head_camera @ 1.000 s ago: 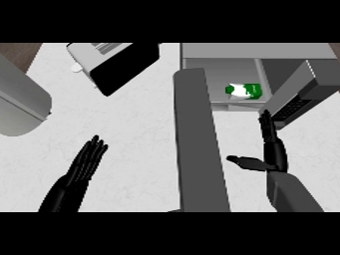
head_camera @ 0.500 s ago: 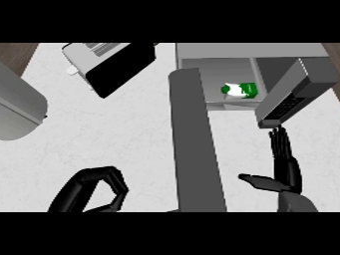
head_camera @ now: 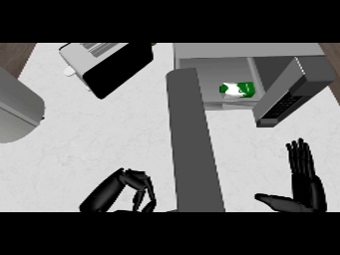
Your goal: Pick up the milk, place it into the microwave and close the microwave
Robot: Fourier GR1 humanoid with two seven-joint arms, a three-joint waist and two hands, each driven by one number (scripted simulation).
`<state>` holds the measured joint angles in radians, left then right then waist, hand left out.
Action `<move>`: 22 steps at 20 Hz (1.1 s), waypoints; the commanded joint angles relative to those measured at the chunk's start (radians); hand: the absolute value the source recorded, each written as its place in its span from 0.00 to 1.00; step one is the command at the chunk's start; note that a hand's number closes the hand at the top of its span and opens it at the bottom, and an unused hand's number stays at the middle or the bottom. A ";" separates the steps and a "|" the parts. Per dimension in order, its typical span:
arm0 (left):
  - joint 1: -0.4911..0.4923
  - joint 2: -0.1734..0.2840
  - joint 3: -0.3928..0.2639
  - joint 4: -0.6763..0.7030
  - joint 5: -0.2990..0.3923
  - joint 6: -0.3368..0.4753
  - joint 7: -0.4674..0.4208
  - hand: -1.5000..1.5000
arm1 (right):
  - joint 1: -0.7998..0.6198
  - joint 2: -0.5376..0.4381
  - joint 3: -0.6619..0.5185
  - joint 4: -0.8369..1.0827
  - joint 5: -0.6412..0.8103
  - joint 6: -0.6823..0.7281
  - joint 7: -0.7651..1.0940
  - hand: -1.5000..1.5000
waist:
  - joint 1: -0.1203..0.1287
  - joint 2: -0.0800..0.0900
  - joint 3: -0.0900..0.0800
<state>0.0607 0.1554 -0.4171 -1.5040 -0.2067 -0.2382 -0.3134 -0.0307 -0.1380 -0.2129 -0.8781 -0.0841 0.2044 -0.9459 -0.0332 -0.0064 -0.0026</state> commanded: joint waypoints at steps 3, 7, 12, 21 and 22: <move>-0.097 -0.107 -0.070 0.138 -0.068 0.017 0.017 1.00 | 0.218 -0.043 0.020 -0.377 -0.099 0.110 0.139 0.00 | 0.002 0.002 0.000; -0.161 -0.153 -0.175 0.278 -0.080 0.120 -0.049 1.00 | 0.375 -0.017 0.056 -0.576 -0.104 0.090 0.188 0.00 | 0.002 0.005 0.000; -0.321 -0.154 -0.382 0.414 0.112 0.306 0.003 1.00 | 0.405 -0.025 0.074 -0.703 -0.146 0.137 0.240 0.00 | -0.012 0.010 0.000; -0.562 -0.155 -0.568 0.508 0.344 0.526 0.022 1.00 | 0.424 -0.074 0.084 -0.855 -0.209 0.194 0.337 0.00 | -0.081 0.023 -0.003; -0.572 -0.155 -0.571 0.496 0.351 0.544 0.035 1.00 | 0.457 -0.078 0.103 -0.889 -0.198 0.204 0.347 0.00 | -0.104 0.024 -0.004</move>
<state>-0.4367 0.0129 -0.9313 -1.0169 0.0720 0.2372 -0.2971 0.3949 -0.2044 -0.1383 -1.6988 -0.2840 0.3867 -0.6293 -0.0927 0.0119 -0.0040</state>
